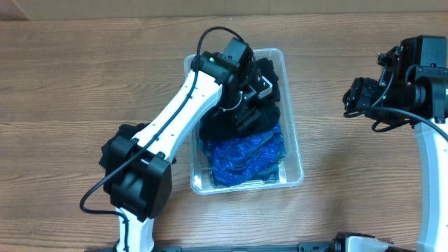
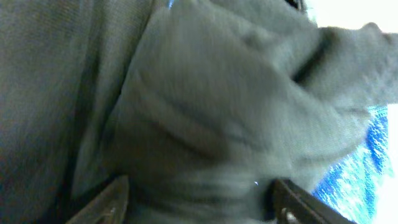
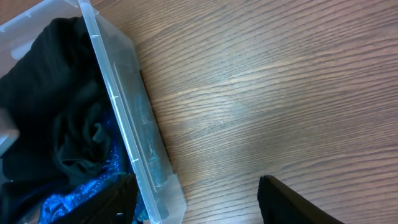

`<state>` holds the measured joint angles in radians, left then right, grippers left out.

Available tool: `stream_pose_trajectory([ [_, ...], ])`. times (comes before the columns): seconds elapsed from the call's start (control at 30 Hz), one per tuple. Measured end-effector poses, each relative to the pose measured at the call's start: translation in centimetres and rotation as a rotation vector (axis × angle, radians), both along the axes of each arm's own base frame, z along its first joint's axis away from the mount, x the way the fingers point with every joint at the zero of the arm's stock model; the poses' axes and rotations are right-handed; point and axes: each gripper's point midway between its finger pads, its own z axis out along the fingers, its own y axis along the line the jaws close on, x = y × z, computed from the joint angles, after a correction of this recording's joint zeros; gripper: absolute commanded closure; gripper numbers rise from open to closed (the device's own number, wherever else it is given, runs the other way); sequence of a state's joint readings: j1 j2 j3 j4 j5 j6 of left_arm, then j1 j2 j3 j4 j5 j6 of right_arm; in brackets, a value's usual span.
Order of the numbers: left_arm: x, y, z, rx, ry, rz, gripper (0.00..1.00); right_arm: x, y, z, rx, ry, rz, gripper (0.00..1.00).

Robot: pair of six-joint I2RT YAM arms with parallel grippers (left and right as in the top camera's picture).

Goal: Pack container
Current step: 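Release the cloth in the bin and withdraw the left gripper left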

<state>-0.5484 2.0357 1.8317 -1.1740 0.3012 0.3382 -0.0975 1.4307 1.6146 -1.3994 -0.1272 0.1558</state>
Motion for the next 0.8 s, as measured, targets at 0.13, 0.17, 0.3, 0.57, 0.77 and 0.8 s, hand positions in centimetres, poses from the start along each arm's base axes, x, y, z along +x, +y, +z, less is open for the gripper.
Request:
stream_pose_trajectory([
  [0.13, 0.7, 1.2, 4.6, 0.024, -0.093, 0.041, 0.06, 0.0, 0.0, 0.0, 0.0, 0.0, 0.0, 0.34],
  [0.17, 0.9, 1.7, 6.6, 0.022, -0.137, 0.064, 0.0, 0.0, 0.0, 0.0, 0.0, 0.0, -0.001, 0.34],
  [0.3, 0.9, 7.2, 17.5, -0.033, -0.398, 0.223, 0.0, 0.0, -0.2, 0.0, -0.009, 0.001, -0.004, 0.32],
  [0.57, -0.7, 25.3, 24.7, -0.04, -0.486, 0.879, 0.0, -0.1, -0.6, -0.1, -0.032, 0.007, -0.015, 0.27],
  [0.77, -0.6, 33.2, 19.2, -0.072, -0.276, 1.191, 0.0, -0.4, -0.7, -0.3, -0.037, 0.022, -0.016, 0.27],
  [0.8, -0.9, 33.9, 18.0, -0.075, -0.233, 1.221, 0.0, -0.5, -0.7, -0.3, -0.038, 0.024, -0.016, 0.27],
])
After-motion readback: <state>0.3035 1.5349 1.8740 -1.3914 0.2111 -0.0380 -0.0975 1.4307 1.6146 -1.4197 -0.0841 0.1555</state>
